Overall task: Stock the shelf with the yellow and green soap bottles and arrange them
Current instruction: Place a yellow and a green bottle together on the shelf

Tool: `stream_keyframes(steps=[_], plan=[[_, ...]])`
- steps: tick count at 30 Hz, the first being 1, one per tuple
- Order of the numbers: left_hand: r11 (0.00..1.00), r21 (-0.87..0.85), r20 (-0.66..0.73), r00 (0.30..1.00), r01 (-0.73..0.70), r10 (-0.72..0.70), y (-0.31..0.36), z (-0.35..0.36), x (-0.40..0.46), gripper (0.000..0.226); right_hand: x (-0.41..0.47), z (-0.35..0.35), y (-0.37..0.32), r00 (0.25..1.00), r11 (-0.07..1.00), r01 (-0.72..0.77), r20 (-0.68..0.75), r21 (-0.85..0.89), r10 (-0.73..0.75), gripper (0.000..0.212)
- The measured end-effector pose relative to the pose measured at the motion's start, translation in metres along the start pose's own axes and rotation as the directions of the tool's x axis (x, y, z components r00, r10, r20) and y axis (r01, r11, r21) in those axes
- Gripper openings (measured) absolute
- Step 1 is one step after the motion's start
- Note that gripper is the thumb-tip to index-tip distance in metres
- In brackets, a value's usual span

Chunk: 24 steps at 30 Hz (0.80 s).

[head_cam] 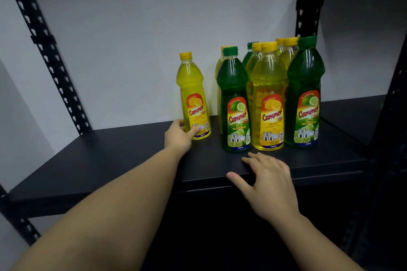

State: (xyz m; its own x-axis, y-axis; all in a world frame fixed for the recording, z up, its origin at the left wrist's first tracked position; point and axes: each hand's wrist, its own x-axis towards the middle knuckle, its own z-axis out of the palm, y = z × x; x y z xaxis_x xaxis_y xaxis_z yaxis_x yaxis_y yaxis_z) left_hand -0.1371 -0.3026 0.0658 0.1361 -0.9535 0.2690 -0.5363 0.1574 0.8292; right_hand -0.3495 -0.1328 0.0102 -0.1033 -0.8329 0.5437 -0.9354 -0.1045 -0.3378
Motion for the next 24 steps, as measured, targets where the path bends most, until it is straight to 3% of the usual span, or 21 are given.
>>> stream_keyframes(steps=[16, 21, 24], plan=[[0.990, 0.126, 0.122, 0.991, -0.062, 0.047, -0.002, 0.033, 0.057, 0.066, -0.001, 0.004, -0.004, 1.000, 1.000, -0.006, -0.020, 0.003, 0.006, 0.071], [0.980, 0.177, 0.160, 0.985, -0.090, 0.061, 0.001, 0.033, 0.053, 0.055, -0.002, 0.000, -0.003, 1.000, 1.000, 0.008, 0.003, 0.009, -0.008, 0.074], [0.978, 0.194, 0.177, 0.983, -0.073, 0.039, 0.002, 0.031, 0.045, 0.070, -0.003, -0.001, -0.001, 1.000, 1.000, 0.023, 0.008, 0.016, -0.023, 0.074]])
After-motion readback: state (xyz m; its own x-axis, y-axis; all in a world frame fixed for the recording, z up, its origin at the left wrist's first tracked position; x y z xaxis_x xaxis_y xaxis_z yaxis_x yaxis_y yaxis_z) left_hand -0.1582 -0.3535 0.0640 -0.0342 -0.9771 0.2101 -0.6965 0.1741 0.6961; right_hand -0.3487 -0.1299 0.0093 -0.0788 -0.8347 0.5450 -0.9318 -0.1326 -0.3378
